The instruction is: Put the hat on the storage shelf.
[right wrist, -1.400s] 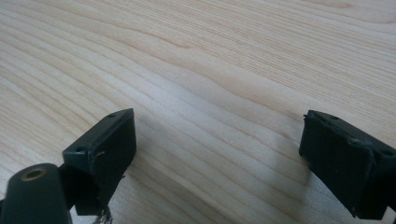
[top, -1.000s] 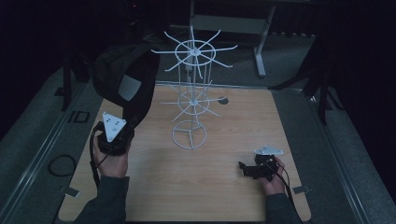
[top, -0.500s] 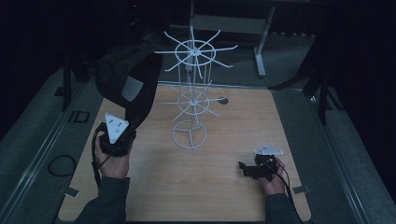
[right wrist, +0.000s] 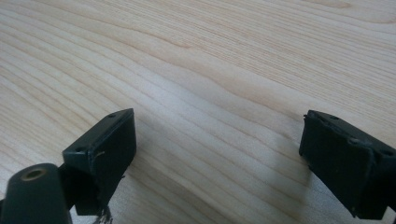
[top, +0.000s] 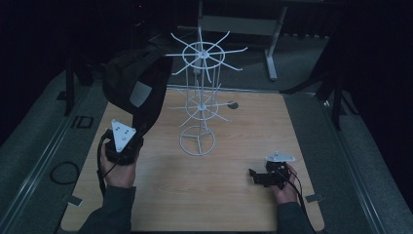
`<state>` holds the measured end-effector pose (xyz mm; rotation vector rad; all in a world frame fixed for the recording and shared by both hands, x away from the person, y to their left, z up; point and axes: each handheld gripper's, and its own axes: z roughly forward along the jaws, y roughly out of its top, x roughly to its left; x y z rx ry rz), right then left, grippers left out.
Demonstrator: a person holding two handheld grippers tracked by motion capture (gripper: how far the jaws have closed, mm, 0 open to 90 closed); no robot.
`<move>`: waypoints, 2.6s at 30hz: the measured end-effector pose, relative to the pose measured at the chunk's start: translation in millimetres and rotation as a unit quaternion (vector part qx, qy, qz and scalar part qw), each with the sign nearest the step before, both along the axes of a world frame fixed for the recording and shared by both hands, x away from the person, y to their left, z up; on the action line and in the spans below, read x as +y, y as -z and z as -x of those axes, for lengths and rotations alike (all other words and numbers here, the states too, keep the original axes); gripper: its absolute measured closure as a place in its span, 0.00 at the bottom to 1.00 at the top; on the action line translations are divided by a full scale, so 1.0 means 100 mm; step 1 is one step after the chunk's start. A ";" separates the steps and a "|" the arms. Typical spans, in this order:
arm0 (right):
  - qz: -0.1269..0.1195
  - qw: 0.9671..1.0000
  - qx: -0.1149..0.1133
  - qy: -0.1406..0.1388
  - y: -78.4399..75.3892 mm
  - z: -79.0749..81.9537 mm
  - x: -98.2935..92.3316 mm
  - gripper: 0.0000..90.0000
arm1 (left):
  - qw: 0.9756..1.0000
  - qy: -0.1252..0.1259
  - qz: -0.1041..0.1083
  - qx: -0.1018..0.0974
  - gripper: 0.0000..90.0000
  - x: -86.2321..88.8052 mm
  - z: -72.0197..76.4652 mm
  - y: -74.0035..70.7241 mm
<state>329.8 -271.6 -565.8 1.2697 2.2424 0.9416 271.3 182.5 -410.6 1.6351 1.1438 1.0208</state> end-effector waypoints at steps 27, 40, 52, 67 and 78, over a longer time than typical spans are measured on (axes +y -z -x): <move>0.000 1.000 0.000 0.000 0.00 0.00 0.00 0.12 | 1.000 -0.007 -0.013 -0.014 0.96 -0.06 0.03 0.03; 0.000 1.000 0.000 0.000 0.00 0.00 0.00 0.12 | 1.000 -0.002 -0.027 -0.015 0.96 -0.16 0.01 0.05; 0.000 1.000 0.000 0.000 0.00 0.00 0.00 0.12 | 0.998 0.006 -0.059 -0.014 0.95 -0.28 -0.02 0.12; 0.000 1.000 0.000 0.000 0.00 0.00 0.00 0.12 | 0.995 0.038 -0.093 0.015 0.90 -0.38 -0.09 0.23; 0.002 1.000 -0.001 -0.002 0.00 0.00 0.00 0.12 | 0.997 0.042 -0.072 0.002 0.64 -0.38 -0.05 0.19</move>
